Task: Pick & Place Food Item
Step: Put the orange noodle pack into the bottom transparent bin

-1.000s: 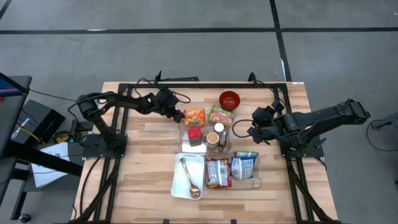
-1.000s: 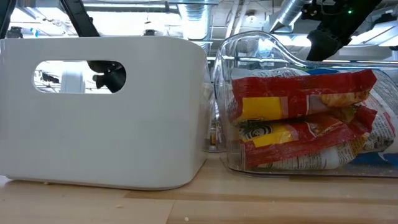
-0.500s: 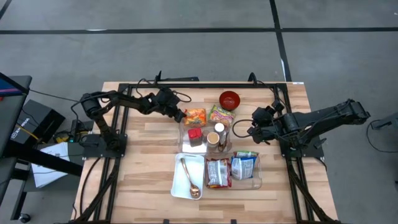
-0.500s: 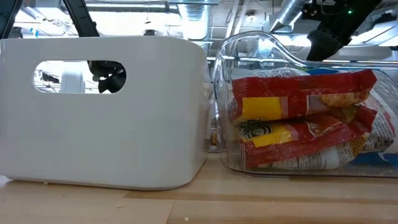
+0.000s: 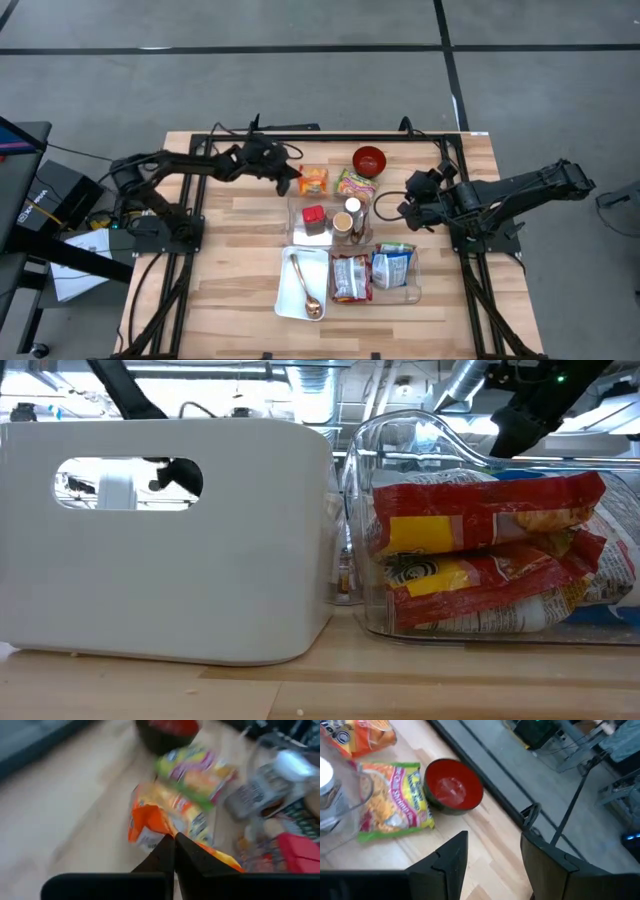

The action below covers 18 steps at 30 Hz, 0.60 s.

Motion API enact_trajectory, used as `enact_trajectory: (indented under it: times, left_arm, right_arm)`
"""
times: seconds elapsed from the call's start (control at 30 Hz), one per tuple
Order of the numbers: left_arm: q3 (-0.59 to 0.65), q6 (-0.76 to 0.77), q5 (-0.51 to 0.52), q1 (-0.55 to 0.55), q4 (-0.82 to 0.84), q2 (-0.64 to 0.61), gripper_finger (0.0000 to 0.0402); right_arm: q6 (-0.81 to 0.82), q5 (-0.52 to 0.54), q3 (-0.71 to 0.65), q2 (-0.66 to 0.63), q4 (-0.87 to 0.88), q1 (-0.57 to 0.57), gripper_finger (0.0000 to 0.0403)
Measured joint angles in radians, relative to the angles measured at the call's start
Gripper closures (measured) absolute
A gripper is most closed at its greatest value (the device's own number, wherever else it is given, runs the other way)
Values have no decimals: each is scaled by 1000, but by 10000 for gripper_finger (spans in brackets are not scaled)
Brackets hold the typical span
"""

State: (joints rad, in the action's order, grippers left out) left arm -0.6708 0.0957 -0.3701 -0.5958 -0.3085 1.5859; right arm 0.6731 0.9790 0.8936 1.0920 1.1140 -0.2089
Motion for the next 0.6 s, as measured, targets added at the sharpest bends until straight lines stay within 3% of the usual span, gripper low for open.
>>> enact_trajectory:
  times: [0.3,0.6]
  left_arm:
    - [0,-392,47,35,128,-246,401]
    - [0,-624,192,39,245,-422,401]
  right_arm:
    - [-37,106,0,0,-69,0,227]
    - [-441,98,0,0,-431,-7,227]
